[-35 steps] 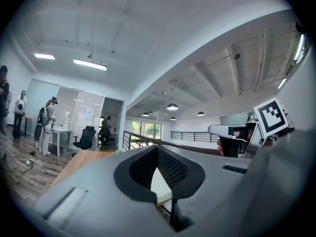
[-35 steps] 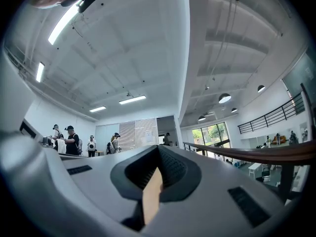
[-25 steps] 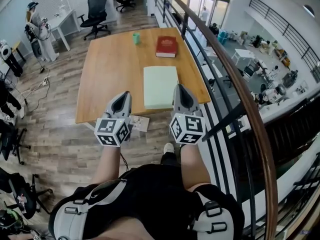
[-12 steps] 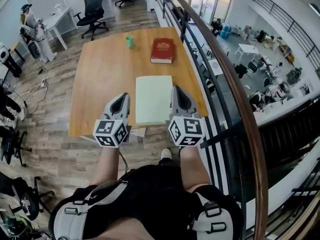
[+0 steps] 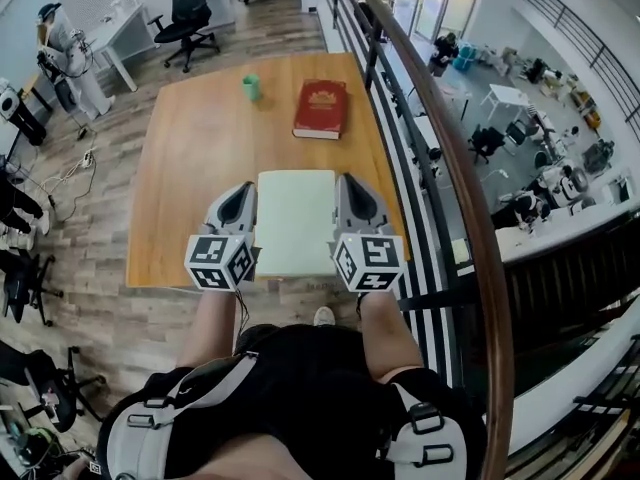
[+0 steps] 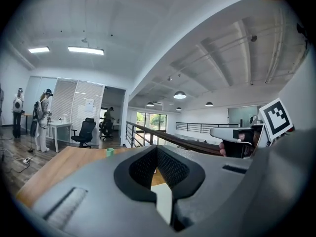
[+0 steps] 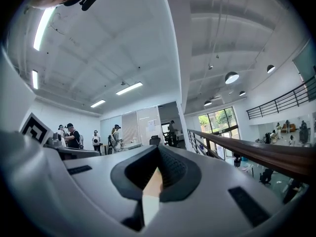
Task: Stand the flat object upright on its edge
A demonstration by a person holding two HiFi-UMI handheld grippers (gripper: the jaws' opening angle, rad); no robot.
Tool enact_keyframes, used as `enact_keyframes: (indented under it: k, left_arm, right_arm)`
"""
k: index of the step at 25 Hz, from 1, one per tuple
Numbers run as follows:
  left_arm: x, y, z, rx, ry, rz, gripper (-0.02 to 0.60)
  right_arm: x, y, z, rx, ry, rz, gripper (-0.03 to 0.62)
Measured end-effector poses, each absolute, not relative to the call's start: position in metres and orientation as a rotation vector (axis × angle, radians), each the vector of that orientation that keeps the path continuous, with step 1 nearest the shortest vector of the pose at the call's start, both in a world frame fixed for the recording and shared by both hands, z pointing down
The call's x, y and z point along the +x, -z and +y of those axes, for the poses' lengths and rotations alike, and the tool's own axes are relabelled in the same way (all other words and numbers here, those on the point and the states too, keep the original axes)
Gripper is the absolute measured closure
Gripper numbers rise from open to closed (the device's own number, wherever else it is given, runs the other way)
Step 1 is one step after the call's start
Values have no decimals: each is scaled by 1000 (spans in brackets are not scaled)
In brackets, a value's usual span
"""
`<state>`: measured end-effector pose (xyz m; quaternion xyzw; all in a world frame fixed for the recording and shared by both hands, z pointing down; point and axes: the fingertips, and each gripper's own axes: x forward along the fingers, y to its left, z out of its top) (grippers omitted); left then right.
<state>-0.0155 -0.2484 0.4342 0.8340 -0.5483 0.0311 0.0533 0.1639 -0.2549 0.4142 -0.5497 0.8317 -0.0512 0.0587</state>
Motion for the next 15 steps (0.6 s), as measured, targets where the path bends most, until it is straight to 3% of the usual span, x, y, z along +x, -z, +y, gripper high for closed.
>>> enact_keyframes:
  k: [15]
  left_arm:
    - [-56, -446, -321, 2441, -92, -1701, 578]
  right_arm:
    - [147, -442, -331, -1685, 210, 2589, 589]
